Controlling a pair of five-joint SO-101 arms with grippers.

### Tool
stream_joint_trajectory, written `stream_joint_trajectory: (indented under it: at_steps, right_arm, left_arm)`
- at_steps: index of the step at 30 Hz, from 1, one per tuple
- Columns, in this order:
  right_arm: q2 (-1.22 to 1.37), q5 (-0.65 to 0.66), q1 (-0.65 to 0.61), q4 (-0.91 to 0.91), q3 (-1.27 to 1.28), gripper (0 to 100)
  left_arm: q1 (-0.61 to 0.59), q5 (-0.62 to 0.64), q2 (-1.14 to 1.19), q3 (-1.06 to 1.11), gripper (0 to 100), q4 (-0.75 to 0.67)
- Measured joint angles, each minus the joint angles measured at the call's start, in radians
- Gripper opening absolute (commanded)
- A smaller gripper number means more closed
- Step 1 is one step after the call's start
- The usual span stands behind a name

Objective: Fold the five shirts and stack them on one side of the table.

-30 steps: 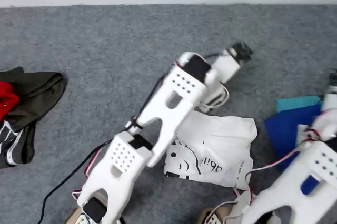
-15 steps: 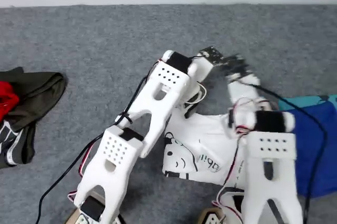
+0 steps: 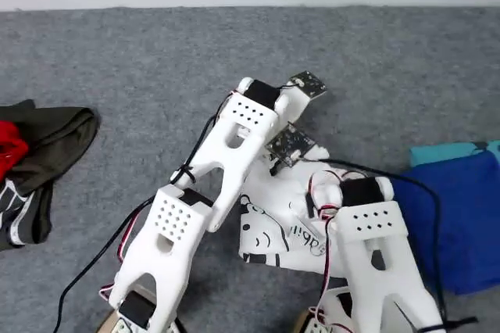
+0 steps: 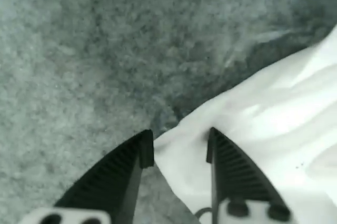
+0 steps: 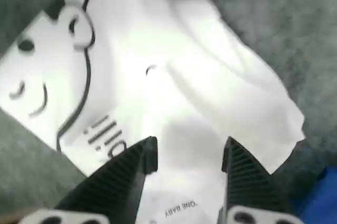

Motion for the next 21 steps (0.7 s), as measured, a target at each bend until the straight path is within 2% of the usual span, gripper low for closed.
stream_joint_trajectory:
  at_steps: [8, 11, 13, 19, 21]
  right_arm:
    - [-0.002, 0.207, 0.242, 0.089, 0.003, 19.8]
    - [-0.002, 0.216, 0.290, 0.078, 0.003, 19.8]
    - [-0.021, 0.153, 0.269, 0.031, 0.003, 19.8]
    - [-0.052, -0.210, 0.083, -0.166, 0.003, 19.8]
    - [-0.052, -0.250, 0.041, -0.190, 0.003, 19.8]
  left_arm:
    - [0.005, 0.000, 0.000, 0.000, 17, 0.000]
    - [0.008, 0.000, 0.000, 0.000, 17, -0.005]
    - [0.008, 0.000, 0.000, -0.006, 17, -0.005]
    - [0.009, 0.098, 0.002, -0.196, 17, 0.034]
    - [0.009, 0.121, 0.002, -0.267, 17, 0.038]
